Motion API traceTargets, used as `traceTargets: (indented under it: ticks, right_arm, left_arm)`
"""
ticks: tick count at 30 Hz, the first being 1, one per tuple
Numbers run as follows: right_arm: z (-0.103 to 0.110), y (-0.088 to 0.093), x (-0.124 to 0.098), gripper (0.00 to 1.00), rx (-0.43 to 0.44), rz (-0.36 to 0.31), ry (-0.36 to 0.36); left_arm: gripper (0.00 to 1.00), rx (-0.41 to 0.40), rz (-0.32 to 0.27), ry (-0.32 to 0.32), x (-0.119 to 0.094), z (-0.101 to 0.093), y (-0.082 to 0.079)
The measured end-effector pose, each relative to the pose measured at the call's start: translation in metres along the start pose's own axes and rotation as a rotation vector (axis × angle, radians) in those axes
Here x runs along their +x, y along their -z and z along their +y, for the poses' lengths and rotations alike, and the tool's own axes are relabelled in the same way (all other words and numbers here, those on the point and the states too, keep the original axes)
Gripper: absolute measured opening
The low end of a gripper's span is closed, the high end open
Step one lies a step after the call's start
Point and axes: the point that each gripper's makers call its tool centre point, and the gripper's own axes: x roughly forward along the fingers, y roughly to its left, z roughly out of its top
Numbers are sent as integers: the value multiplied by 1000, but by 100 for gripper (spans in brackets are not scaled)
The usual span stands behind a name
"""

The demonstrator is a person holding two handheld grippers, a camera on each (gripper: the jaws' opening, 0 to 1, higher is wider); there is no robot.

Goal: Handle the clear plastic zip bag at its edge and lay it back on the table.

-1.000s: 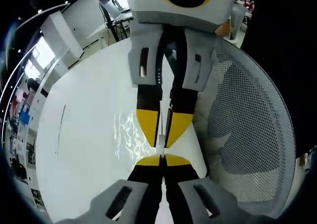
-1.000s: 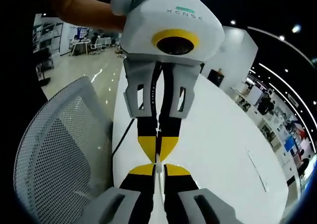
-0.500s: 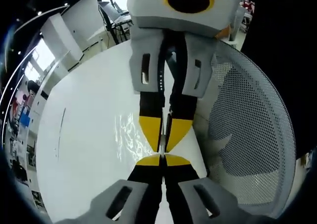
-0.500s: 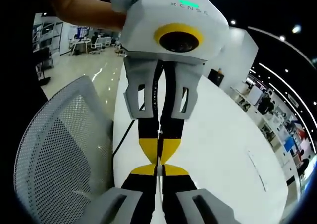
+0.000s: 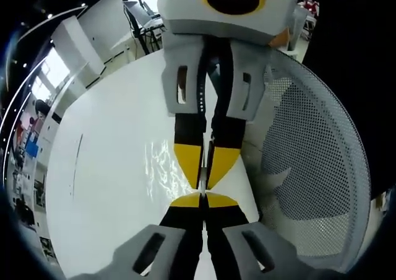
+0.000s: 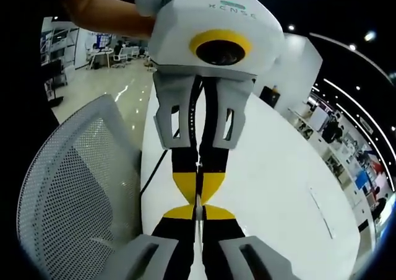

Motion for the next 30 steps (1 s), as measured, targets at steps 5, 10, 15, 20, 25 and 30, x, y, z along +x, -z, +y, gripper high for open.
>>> traceTargets:
  ticks: [5,10,15,20,25,30]
  right_arm:
    - [-2,0,0,0,10,-4,-4]
    - [-2,0,0,0,7,-2,-5]
    - [-3,1,-1,0,9,-2,-4]
    - [-4,1,-1,0,11,-2,-1]
    - [-3,2,-2,0,13,-1,0]
    - [-3,3,-3,0,17,-2,1]
  left_arm:
    - [0,-9,-3,-3,-1,1,1]
    - [0,-11,-3,-1,-1,2,2]
    - [0,-10,-1,-3,-1,2,3]
    - [0,-13,-1,-4,-2,3,3]
    - [0,-11,1,0,-1,3,3]
    - [0,-11,3,0,-2,2,4]
